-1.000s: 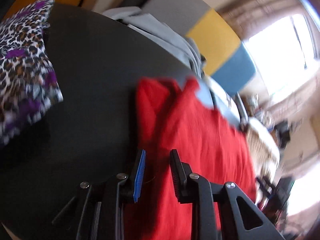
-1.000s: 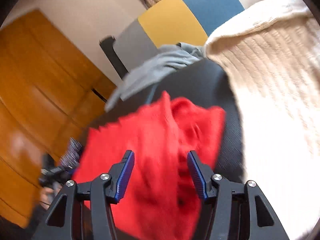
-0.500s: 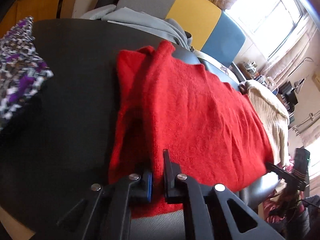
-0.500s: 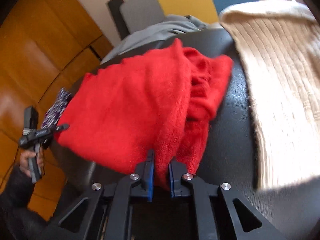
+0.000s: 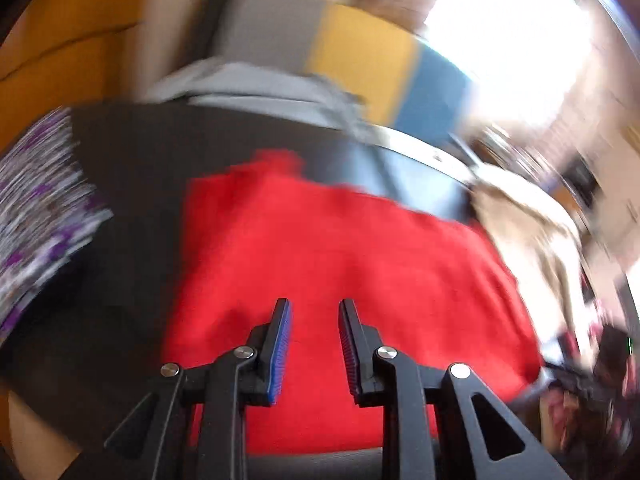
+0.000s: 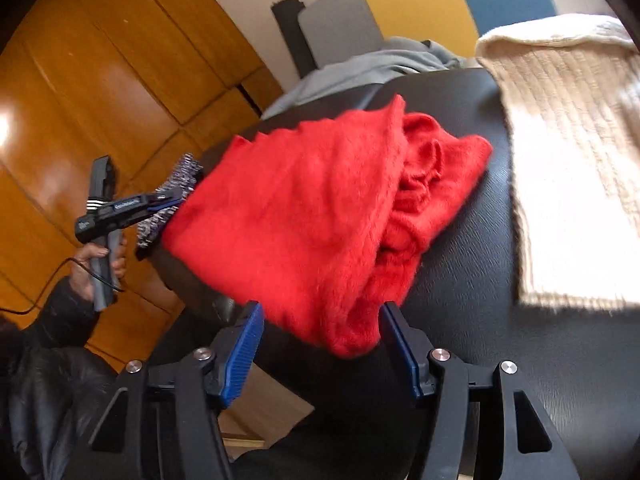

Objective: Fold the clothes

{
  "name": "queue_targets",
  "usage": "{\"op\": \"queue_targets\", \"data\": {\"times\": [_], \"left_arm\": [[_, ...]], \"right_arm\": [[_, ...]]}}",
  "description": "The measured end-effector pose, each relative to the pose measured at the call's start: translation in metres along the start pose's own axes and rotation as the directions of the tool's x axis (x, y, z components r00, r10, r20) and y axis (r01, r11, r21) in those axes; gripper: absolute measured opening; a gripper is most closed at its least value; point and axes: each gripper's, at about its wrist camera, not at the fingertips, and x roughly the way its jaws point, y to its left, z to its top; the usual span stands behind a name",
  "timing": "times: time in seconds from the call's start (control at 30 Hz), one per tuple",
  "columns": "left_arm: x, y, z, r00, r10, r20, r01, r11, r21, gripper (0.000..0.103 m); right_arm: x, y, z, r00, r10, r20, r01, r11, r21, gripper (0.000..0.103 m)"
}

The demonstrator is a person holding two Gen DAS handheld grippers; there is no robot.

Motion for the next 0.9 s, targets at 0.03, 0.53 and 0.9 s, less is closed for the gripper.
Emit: {"op": "queue_targets", "data": {"times": [0.03, 0.53, 0.9], "left_arm": [[0.013, -0.021, 0.005, 0.999, -0.043, -0.016, 0.043, 0.998, 0.053, 0.024], [0.134, -0.152, 0.006, 0.918, -0.279, -0.283, 0.351, 0.902, 0.249, 0.023], [0.105, -0.159, -0.016, 0.938, -0.283, -0.199, 0.332, 0.897, 0.292, 0.024]], "right_arm": [[0.002, -0.003, 0.002, 1.000, 0.028, -0.006, -0.028, 1.000, -0.008, 0.061], [0.063, -0.019, 0.023, 0.681, 0.510, -0.526, -0.535, 0.836, 0.119, 0.077], [0.030, -0.034, 0.008, 0.842, 0.361, -0.401, -0.349, 0.931, 0.105, 0.072]]}}
